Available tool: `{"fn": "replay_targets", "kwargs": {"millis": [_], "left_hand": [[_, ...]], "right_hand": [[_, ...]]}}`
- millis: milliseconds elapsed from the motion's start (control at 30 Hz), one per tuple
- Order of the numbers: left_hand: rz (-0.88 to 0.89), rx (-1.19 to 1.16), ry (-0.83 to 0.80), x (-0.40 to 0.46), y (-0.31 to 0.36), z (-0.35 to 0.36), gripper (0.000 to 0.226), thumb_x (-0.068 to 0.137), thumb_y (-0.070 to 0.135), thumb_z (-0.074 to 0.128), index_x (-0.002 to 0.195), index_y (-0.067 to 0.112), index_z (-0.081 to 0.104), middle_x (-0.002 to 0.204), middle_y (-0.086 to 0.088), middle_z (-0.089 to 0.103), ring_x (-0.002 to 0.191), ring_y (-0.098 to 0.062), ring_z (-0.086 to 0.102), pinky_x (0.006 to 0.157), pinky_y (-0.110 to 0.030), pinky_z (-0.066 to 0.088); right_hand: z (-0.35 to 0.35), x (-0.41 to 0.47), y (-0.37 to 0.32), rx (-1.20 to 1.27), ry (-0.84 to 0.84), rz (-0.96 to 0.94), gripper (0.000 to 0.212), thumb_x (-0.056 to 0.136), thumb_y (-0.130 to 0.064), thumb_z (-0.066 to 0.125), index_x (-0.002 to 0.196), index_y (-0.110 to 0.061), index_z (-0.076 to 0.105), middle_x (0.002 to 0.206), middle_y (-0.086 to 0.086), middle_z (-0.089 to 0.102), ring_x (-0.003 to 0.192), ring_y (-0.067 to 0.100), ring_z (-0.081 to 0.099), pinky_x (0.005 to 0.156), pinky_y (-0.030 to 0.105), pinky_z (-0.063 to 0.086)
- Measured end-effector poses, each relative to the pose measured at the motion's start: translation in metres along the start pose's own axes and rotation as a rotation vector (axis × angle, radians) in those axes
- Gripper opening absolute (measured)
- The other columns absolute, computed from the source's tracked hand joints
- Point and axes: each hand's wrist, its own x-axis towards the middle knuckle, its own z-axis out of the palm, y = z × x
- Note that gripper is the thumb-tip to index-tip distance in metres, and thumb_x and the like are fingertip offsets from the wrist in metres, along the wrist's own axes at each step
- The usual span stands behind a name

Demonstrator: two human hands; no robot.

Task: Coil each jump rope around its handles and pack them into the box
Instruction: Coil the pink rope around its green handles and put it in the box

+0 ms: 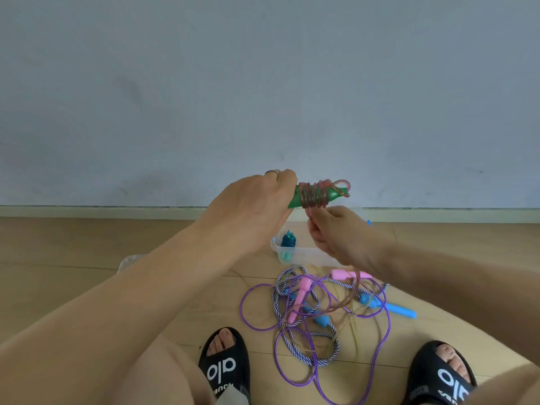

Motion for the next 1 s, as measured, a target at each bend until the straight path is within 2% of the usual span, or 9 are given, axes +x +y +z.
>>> {"fn": "replay_targets", "kwargs": {"millis": [100,200,300,467,600,667,733,867,1000], "left_hand": [[-0.073,0.066,-0.097,0.004,-0.006,0.009,0.017,0.094,0.011,0.051,0.087,0.012,0.036,0.07,-0.002,0.034,0.054,-0.023,0.038,0.048,-0.032,0.025],[-0.162,0.13,-0.108,0.008,-0.021,0.015,0.019,0.089,0.003,0.055,0.083,0.012,0.039,0.067,-0.002,0.038,0.052,-0.022,0.043,0.046,-0.034,0.032],[-0.16,0.184,-0.207,0.007,-0.026,0.021,0.024,0.084,-0.005,0.052,0.082,0.011,0.036,0.066,-0.002,0.034,0.05,-0.018,0.036,0.045,-0.032,0.028],[-0.115,0.202,-0.32,0.004,-0.009,0.026,0.024,0.085,-0.004,0.048,0.088,0.014,0.032,0.074,-0.003,0.03,0.056,-0.023,0.033,0.051,-0.034,0.024],[-0.203,0.036,-0.348,0.001,0.003,0.023,0.005,0.101,0.013,0.038,0.097,0.015,0.04,0.069,0.003,0.029,0.072,-0.026,0.05,0.063,-0.036,0.039],[-0.119,0.031,-0.318,-0.002,0.012,0.022,0.007,0.097,0.011,0.044,0.101,0.015,0.04,0.072,0.0,0.032,0.072,-0.03,0.053,0.059,-0.04,0.042],[-0.035,0.072,-0.283,-0.005,0.017,0.02,0.015,0.094,0.009,0.052,0.106,0.011,0.044,0.079,-0.004,0.034,0.066,-0.03,0.049,0.054,-0.039,0.039],[-0.007,-0.093,-0.182,-0.006,0.023,0.007,0.014,0.095,0.02,0.057,0.102,0.01,0.05,0.091,-0.006,0.049,0.074,-0.031,0.055,0.06,-0.041,0.044],[-0.037,-0.183,-0.06,-0.008,0.027,-0.002,0.019,0.094,0.024,0.058,0.106,0.011,0.05,0.091,-0.004,0.054,0.073,-0.029,0.053,0.059,-0.037,0.041]], "right_hand": [[0.01,-0.008,0.005,-0.013,0.034,0.061,0.06,0.098,-0.045,0.034,0.045,-0.018,0.039,0.043,-0.008,0.036,0.045,0.016,0.03,0.049,0.026,0.025],[0.02,-0.029,0.001,-0.273,0.049,-0.086,0.051,0.103,-0.044,0.026,0.063,-0.017,0.041,0.056,0.003,0.042,0.053,0.021,0.038,0.056,0.032,0.036],[0.036,-0.049,-0.005,-0.59,0.08,-0.269,0.04,0.106,-0.038,0.02,0.078,-0.017,0.039,0.064,0.001,0.045,0.064,0.026,0.05,0.065,0.04,0.048],[0.016,-0.042,-0.025,-0.762,0.18,-0.442,0.042,0.103,-0.038,0.029,0.065,-0.02,0.031,0.057,-0.001,0.04,0.059,0.027,0.043,0.055,0.038,0.035],[-0.013,-0.031,-0.04,-0.721,0.259,-0.477,0.045,0.1,-0.038,0.038,0.061,-0.014,0.041,0.053,0.001,0.045,0.057,0.025,0.045,0.053,0.034,0.029],[-0.022,-0.026,-0.044,-0.695,0.249,-0.512,0.048,0.1,-0.038,0.043,0.059,-0.014,0.039,0.051,-0.001,0.043,0.053,0.019,0.04,0.053,0.033,0.028],[-0.033,-0.019,-0.046,-0.607,0.192,-0.475,0.05,0.1,-0.04,0.047,0.059,-0.013,0.035,0.05,-0.003,0.037,0.05,0.015,0.031,0.052,0.032,0.028],[-0.058,-0.006,-0.046,-0.384,0.069,-0.365,0.05,0.094,-0.046,0.057,0.061,-0.011,0.041,0.051,-0.009,0.039,0.049,0.011,0.03,0.047,0.021,0.028],[-0.065,-0.001,-0.038,-0.268,-0.029,-0.32,0.051,0.094,-0.044,0.059,0.062,-0.009,0.039,0.058,0.002,0.034,0.05,0.013,0.027,0.046,0.02,0.026]]}}
